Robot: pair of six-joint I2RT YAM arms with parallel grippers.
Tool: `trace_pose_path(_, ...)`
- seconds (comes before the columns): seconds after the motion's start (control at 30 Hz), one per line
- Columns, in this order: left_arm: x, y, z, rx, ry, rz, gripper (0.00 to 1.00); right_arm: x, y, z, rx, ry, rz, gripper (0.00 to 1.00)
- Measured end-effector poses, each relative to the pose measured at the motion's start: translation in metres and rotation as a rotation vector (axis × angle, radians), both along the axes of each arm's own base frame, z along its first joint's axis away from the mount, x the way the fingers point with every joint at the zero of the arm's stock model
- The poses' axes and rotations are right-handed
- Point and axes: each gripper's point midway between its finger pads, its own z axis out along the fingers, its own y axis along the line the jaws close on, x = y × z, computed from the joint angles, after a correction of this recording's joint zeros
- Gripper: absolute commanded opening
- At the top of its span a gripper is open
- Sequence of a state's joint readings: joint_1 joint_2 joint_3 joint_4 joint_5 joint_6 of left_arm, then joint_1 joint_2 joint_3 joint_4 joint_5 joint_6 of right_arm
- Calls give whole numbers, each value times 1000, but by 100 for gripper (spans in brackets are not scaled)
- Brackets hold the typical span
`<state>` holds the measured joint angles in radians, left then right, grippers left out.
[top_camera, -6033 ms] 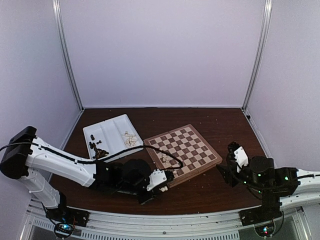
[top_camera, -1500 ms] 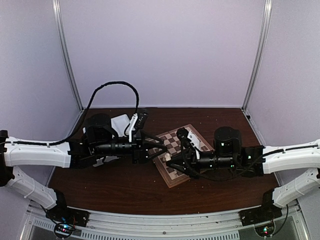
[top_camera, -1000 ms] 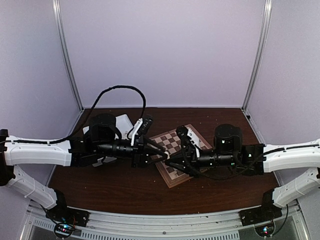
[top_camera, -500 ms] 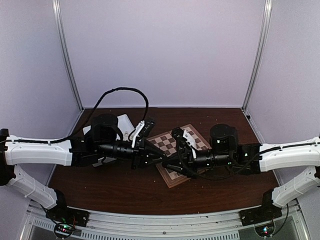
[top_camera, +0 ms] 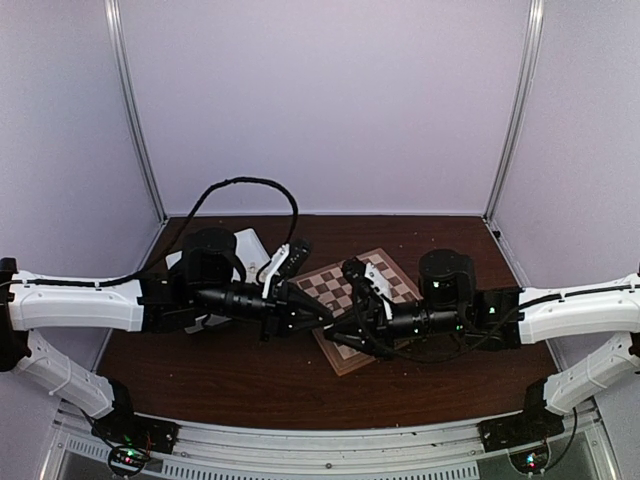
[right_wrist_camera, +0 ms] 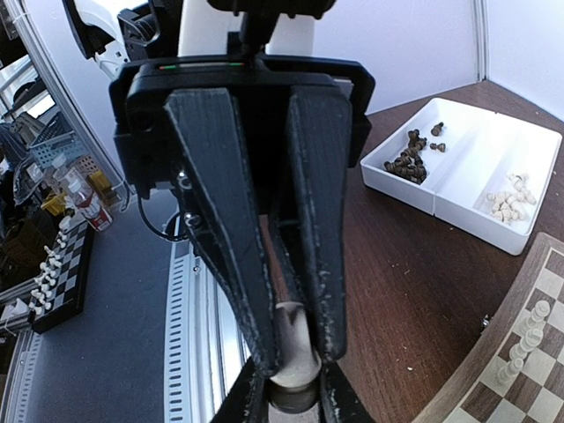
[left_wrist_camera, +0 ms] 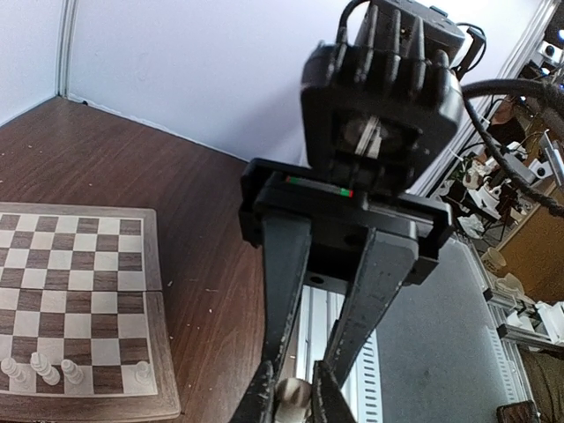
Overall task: Set up the chess pieces on the board
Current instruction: Place the chess piece on the chessboard.
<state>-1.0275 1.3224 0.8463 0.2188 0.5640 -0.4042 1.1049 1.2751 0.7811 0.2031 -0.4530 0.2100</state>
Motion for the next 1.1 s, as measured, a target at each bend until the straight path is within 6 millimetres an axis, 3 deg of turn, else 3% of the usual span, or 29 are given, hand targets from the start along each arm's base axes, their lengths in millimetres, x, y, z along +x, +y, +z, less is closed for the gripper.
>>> trace_pose_path(0.1, 0, 1, -2, 9, -6, 4, 0, 1, 0, 0, -1, 0, -7, 54)
trace_pose_path(0.17, 3, 2, -4, 22, -16, 21, 0, 3, -1, 0, -4, -12, -18, 63)
trace_pose_path(0.37, 19, 7, -21, 124, -61, 102, 0, 7, -24, -11, -40, -48, -89, 73)
trace_pose_path(0.47, 33, 4, -31, 175, -100, 151, 0, 12, -49, -23, -97, -63, -167, 75)
trace_pose_path(0.57, 44, 0, -53, 240, -128, 192, 0, 30, -81, -33, -166, -70, -305, 78)
trace_pose_path(0.77, 60, -7, -89, 320, -173, 249, 0, 67, -166, -56, -266, -79, -626, 96)
trace_pose_path(0.9, 71, -11, -101, 339, -211, 280, 0, 79, -213, -68, -289, -92, -806, 99)
trace_pose_path(1.1, 82, -14, -129, 392, -227, 307, 0, 82, -240, -87, -334, -114, -908, 98)
